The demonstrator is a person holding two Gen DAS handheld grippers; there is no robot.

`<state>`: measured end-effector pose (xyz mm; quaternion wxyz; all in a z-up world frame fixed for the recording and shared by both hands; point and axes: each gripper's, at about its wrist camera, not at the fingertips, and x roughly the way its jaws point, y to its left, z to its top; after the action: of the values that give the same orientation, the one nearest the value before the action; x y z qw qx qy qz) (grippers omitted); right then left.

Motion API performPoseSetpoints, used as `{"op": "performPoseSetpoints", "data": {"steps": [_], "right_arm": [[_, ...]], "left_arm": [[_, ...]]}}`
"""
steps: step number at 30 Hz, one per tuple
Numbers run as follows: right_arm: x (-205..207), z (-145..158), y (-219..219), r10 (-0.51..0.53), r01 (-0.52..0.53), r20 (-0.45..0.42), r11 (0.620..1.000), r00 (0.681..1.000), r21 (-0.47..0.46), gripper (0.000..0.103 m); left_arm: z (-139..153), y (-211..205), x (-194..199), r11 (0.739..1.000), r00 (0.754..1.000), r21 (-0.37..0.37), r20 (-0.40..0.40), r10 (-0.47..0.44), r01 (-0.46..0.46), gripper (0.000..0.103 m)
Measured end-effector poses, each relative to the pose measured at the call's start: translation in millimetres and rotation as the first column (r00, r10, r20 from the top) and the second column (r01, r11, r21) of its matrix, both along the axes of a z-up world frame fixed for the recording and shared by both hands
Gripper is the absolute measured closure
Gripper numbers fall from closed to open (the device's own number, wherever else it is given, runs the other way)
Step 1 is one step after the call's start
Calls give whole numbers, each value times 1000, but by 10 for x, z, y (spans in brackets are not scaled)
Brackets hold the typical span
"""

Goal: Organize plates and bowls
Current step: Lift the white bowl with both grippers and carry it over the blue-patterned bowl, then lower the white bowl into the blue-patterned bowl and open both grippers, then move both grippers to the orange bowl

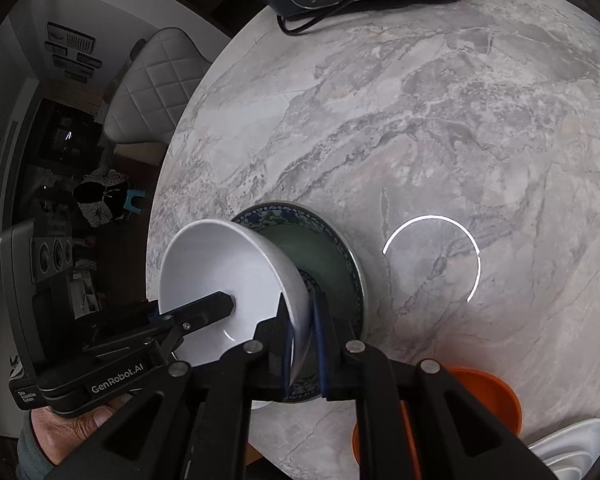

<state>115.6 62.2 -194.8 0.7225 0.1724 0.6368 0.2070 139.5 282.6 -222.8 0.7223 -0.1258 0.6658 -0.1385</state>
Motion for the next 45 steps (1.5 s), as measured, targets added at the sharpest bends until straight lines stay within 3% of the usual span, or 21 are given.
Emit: {"op": "performPoseSetpoints", "data": {"steps": [12, 18, 21, 23, 37, 41, 45], "right_arm": [[46, -208, 114, 18, -20, -17, 997, 1000, -80, 91], [45, -194, 207, 52, -48, 20, 989, 998, -141, 92], [31, -180, 236, 71, -63, 37, 983, 997, -171, 92], [18, -163, 267, 86, -74, 51, 978, 995, -193, 91], [-29, -69, 244, 65, -52, 74, 987, 995, -154, 90], [-77, 75, 150, 33, -24, 101, 995, 994, -95, 82], [-187, 371, -95, -24, 21, 169, 1000, 985, 20, 57]], "left_arm": [[-282, -115, 69, 999, 999, 47, -25, -20, 21, 85], [-303, -155, 118, 999, 1000, 47, -16, -19, 20, 81], [-286, -161, 127, 999, 1000, 44, -5, -18, 19, 71], [-268, -190, 126, 999, 1000, 35, 4, -24, 23, 49], [-48, -73, 97, 999, 998, 35, 70, -2, 0, 29], [84, 2, 53, 1000, 995, 22, 99, 17, -19, 20], [314, 80, -38, 999, 989, -7, 141, 41, -40, 17]]}}
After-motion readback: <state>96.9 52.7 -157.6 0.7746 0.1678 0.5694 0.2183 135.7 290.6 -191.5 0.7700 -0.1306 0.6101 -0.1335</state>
